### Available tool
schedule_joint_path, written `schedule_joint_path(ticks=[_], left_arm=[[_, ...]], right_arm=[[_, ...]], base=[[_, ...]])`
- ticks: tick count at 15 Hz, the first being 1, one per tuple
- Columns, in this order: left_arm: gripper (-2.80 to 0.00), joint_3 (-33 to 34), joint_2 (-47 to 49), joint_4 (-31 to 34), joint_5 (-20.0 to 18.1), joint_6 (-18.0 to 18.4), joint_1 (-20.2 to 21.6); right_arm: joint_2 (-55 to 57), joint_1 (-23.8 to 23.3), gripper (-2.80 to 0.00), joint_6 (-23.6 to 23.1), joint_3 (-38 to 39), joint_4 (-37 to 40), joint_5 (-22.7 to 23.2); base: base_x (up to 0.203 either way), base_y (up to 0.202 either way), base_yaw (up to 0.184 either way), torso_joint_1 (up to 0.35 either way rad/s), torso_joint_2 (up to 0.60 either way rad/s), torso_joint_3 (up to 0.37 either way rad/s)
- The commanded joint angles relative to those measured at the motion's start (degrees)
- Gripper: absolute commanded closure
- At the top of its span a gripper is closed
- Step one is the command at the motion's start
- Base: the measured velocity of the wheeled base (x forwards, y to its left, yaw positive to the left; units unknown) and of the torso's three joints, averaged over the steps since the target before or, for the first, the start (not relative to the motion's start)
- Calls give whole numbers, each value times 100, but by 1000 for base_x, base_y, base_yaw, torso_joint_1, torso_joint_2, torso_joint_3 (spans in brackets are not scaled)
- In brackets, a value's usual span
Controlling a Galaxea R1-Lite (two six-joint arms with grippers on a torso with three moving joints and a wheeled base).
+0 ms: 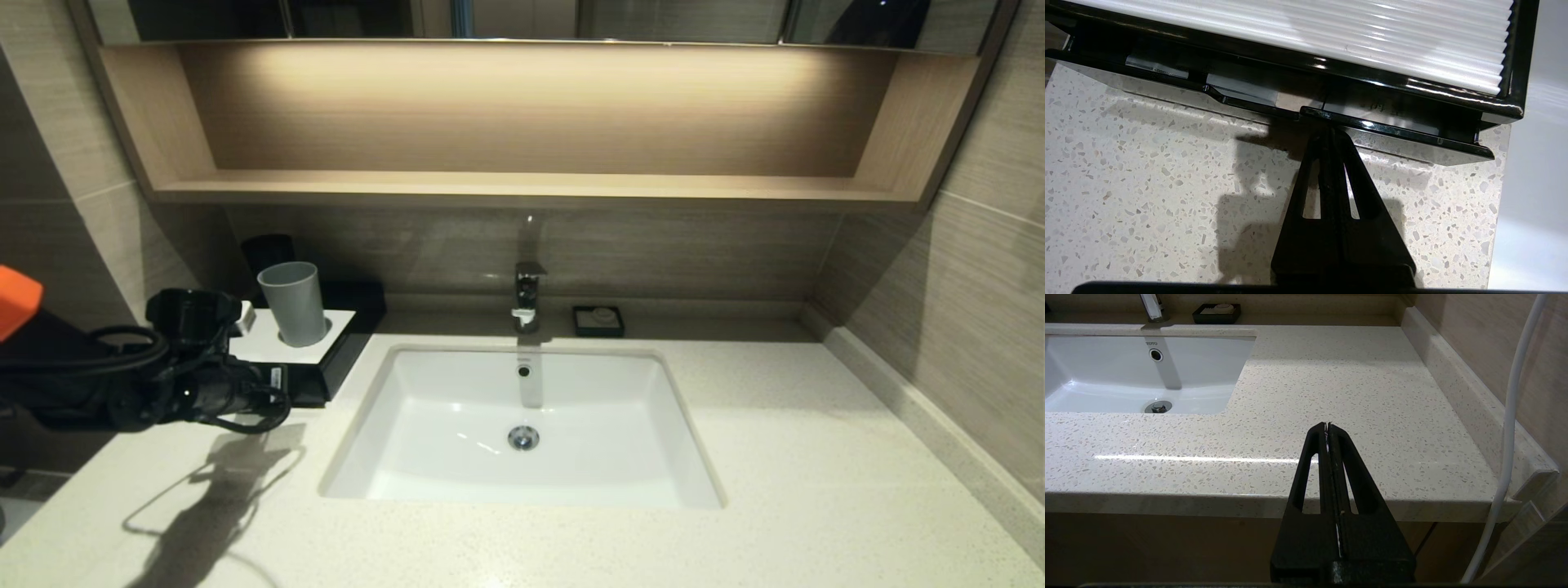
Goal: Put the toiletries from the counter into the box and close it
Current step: Close the drawer
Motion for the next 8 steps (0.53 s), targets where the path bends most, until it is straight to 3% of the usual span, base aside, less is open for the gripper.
schedule_joint_path(ticks=[1,8], left_arm=[[0,-1,27,-142,5,-3,1],[0,-1,35,-428,-4,6,1]], right_arm=[[-9,1,0,-4,8,-2,1],[-9,1,0,-4,1,-2,1]], base=[[0,0,0,0,0,0],[0,0,0,0,0,0]])
